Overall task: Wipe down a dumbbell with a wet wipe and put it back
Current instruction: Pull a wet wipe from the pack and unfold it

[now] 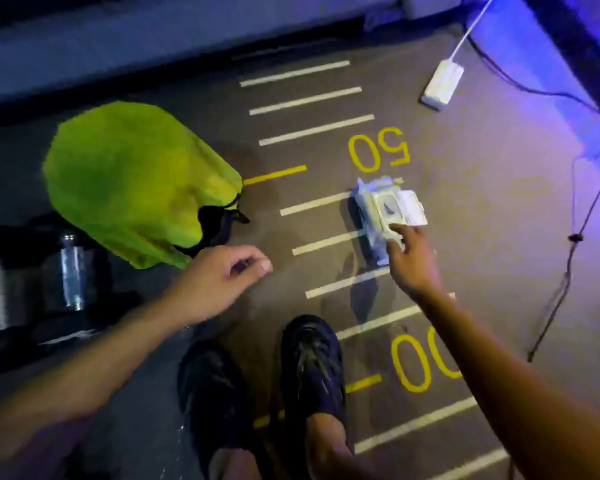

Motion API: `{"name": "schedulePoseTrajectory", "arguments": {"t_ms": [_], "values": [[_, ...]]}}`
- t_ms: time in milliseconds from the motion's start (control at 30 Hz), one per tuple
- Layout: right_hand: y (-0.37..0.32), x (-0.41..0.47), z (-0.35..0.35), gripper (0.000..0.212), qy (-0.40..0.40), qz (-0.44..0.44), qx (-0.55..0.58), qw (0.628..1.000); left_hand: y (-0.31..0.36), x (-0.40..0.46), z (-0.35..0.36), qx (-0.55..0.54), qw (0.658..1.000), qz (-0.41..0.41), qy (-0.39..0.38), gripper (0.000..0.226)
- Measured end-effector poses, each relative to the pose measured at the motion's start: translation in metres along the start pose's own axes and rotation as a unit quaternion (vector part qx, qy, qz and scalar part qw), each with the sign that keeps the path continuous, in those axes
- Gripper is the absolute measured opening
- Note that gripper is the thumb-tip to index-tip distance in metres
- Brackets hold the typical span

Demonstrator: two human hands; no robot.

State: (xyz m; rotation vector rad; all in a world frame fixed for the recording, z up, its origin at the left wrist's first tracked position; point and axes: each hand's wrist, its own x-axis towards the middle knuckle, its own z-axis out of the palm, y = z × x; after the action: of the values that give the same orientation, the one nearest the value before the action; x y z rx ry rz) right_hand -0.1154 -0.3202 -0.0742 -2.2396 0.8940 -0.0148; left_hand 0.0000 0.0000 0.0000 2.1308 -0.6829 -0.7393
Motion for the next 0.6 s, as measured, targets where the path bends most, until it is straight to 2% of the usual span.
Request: {"name": "schedulePoseTrajectory", "arguments": {"t_ms": [100,167,233,300,400,500,600], "values": [[0.009,0.027,0.014,0.034,0.047,0.029,-0.029,0.998,-0.020,0.028,0.016,-0.040,0.999,-0.012,-0.020,0.041],[0.015,0.037,0.021,0.042,0.055,0.031,-0.049,0.997,-0.033,0.041,0.031,-0.093,0.995,-0.025,-0.034,0.044],[0.020,0.042,0.026,0.044,0.073,0.024,-0.095,0.993,-0.041,0.054,0.043,-0.134,0.990,-0.033,-0.030,0.035],[0.018,0.047,0.029,0.039,0.090,0.020,-0.122,0.988,-0.047,0.066,0.053,-0.187,0.980,-0.054,-0.027,0.022],[0.013,0.059,0.031,0.036,0.098,0.015,-0.129,0.987,-0.044,0.081,0.064,-0.239,0.968,-0.078,-0.022,0.021],[0.012,0.075,0.028,0.028,0.096,-0.007,-0.088,0.992,-0.042,0.094,0.070,-0.274,0.957,-0.086,-0.034,0.026],[0.008,0.087,0.017,0.014,0.069,-0.018,-0.077,0.994,-0.041,0.103,0.075,-0.278,0.957,-0.074,-0.045,0.020]]}}
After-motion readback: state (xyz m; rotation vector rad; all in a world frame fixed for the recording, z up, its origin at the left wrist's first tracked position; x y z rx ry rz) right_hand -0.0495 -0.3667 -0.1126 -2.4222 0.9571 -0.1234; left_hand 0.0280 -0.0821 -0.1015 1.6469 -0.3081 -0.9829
